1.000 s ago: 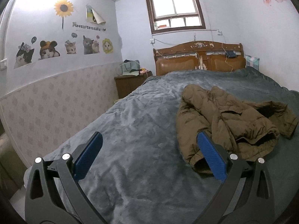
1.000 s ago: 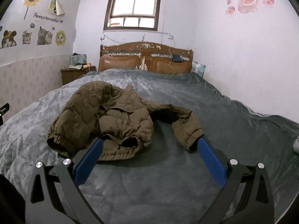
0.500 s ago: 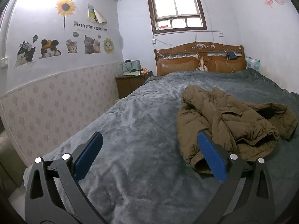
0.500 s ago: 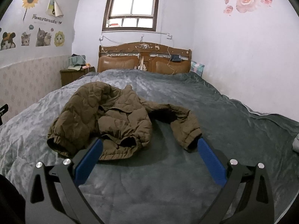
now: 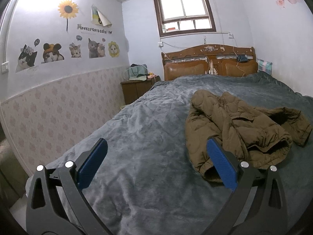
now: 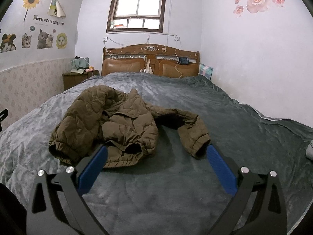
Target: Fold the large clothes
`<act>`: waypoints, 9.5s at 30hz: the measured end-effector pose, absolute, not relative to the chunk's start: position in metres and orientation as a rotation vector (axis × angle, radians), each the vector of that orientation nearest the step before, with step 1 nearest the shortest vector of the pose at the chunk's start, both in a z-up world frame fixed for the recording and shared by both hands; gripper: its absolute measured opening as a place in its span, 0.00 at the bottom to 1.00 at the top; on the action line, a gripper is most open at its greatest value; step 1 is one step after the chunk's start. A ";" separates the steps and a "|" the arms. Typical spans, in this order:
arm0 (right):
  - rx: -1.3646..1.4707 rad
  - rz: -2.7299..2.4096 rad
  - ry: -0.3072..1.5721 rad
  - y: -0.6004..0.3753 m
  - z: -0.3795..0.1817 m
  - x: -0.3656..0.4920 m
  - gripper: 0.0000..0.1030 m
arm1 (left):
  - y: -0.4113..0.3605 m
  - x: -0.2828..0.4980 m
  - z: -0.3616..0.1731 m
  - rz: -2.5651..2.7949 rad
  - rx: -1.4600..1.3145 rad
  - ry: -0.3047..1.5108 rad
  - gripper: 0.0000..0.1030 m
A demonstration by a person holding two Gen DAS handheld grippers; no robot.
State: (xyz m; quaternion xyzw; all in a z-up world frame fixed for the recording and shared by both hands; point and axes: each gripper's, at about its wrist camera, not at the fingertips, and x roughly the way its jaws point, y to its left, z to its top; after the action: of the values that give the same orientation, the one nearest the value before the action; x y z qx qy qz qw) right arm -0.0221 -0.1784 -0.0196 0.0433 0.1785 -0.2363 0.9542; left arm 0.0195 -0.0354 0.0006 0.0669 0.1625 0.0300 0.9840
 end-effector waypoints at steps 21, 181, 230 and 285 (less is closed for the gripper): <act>0.083 -0.481 0.366 -0.180 -0.020 -0.025 0.98 | -0.035 0.020 0.001 0.061 0.133 0.330 0.97; 0.220 -0.753 0.481 -0.367 -0.074 0.106 0.97 | -0.111 0.179 -0.045 -0.096 0.262 0.535 0.92; 0.133 -0.097 0.411 -0.277 -0.080 0.071 0.95 | 0.003 0.127 -0.064 -0.018 -0.056 0.665 0.76; 0.436 -0.006 0.972 -0.301 -0.203 0.165 0.52 | -0.036 0.178 -0.122 0.045 0.043 0.961 0.97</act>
State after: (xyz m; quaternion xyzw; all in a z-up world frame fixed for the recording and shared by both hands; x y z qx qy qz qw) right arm 0.1645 -0.3011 -0.2030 0.2081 0.4632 -0.0028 0.8615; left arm 0.1784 -0.0363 -0.1217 0.0207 0.4622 0.0217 0.8863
